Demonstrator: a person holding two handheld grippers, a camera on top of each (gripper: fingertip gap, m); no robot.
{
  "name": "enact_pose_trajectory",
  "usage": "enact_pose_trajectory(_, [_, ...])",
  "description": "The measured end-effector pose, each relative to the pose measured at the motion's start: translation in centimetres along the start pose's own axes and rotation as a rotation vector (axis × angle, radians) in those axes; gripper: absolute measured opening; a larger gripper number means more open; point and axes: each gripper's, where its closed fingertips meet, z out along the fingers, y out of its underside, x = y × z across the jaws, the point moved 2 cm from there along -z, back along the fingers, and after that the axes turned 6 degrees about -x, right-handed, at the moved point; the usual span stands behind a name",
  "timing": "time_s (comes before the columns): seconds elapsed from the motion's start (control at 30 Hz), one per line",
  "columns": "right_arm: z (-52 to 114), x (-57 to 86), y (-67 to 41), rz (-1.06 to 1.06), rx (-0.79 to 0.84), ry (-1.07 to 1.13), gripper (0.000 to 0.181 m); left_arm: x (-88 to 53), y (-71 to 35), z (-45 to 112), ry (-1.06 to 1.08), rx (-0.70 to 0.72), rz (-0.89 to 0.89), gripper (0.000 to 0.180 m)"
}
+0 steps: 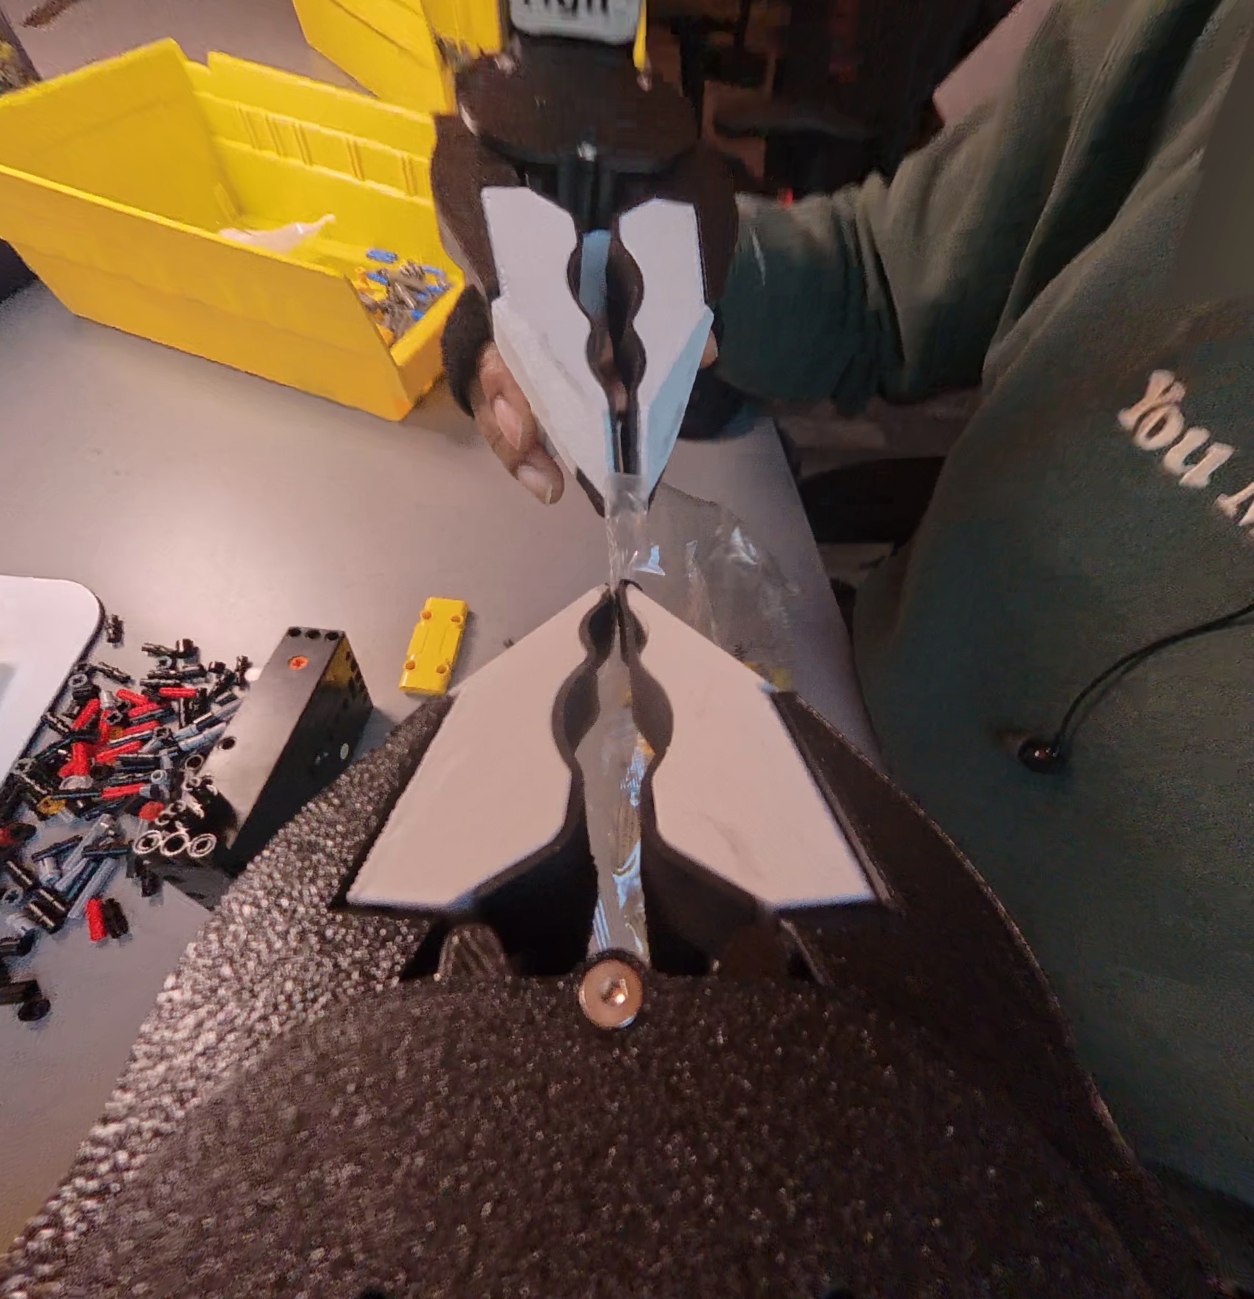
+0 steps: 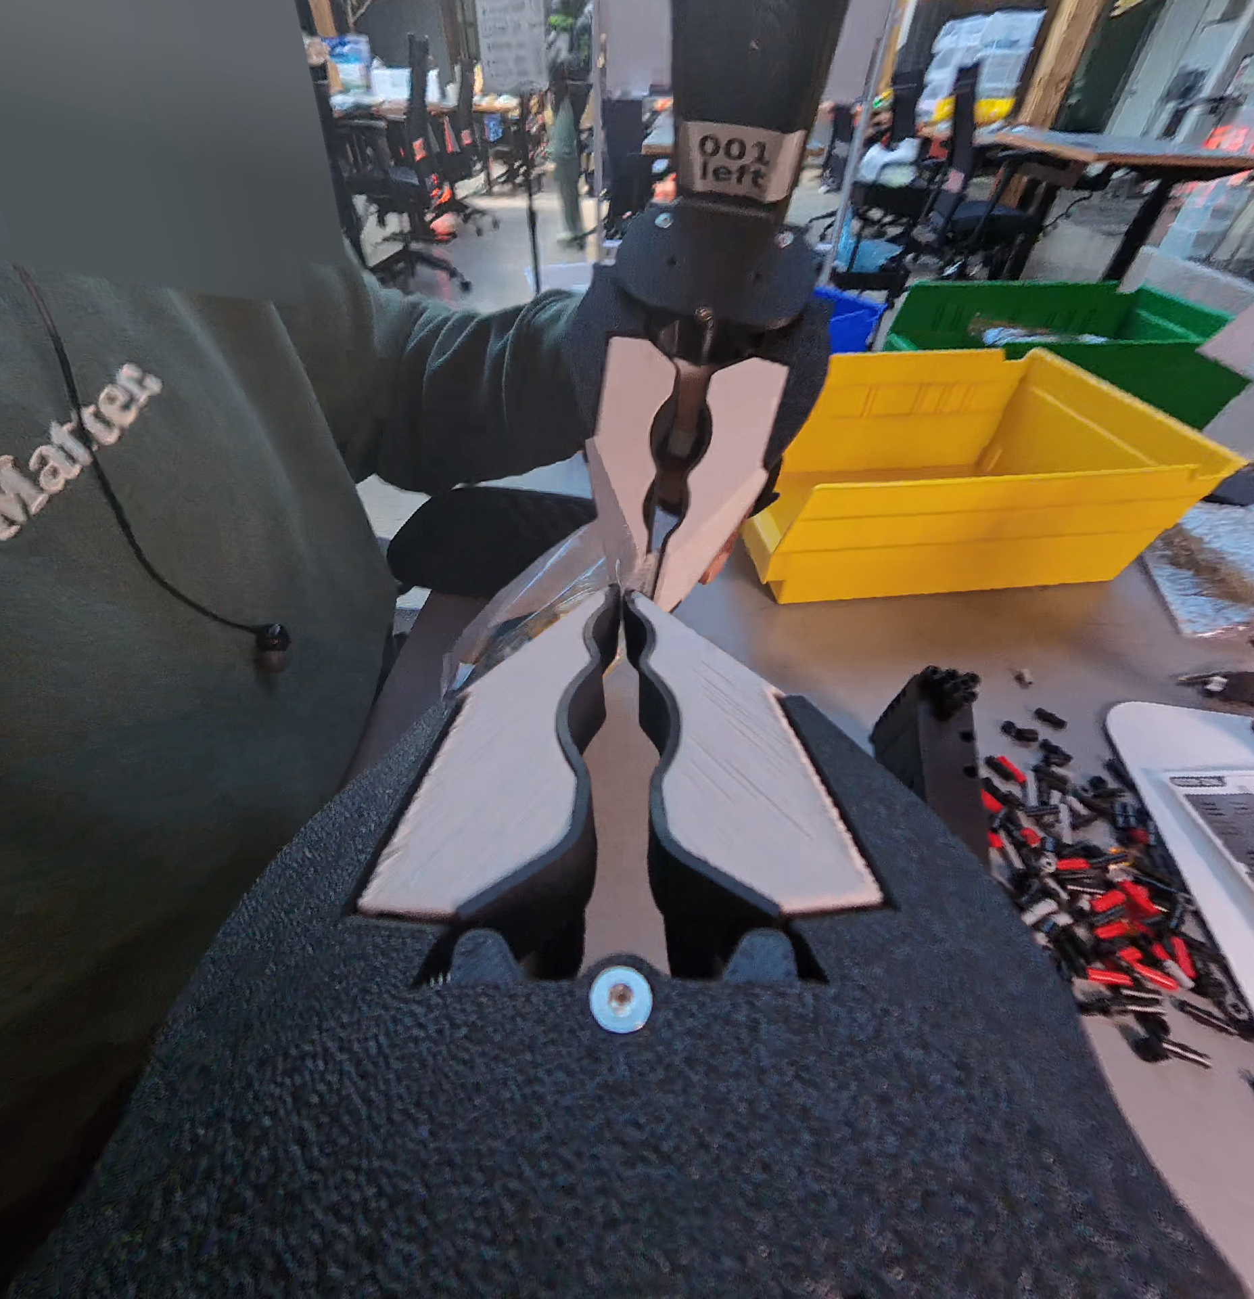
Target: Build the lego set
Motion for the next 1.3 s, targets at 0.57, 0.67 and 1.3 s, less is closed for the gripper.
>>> enact_pose_trajectory(0.57, [-1.9, 1.1, 6.5, 0.316, 0.086, 0.078, 0.003, -2.2, 0.1, -6.4, -0.009, 0.606, -0.267, 0.000])
enact_pose_trajectory(0.67, [-2.4, 1.4, 4.8, 0.301, 0.133, 0.069, 0.000, -2.4, 1.6, -7.3, -0.047, 0.625, -0.331, 0.000])
enact_pose_trajectory(1.3, [0.6, -2.7, -4.4, 0.135, -0.205, -0.047, 0.000, 3.0, -1.0, -12.2, -0.440, 0.100, 0.073, 0.044])
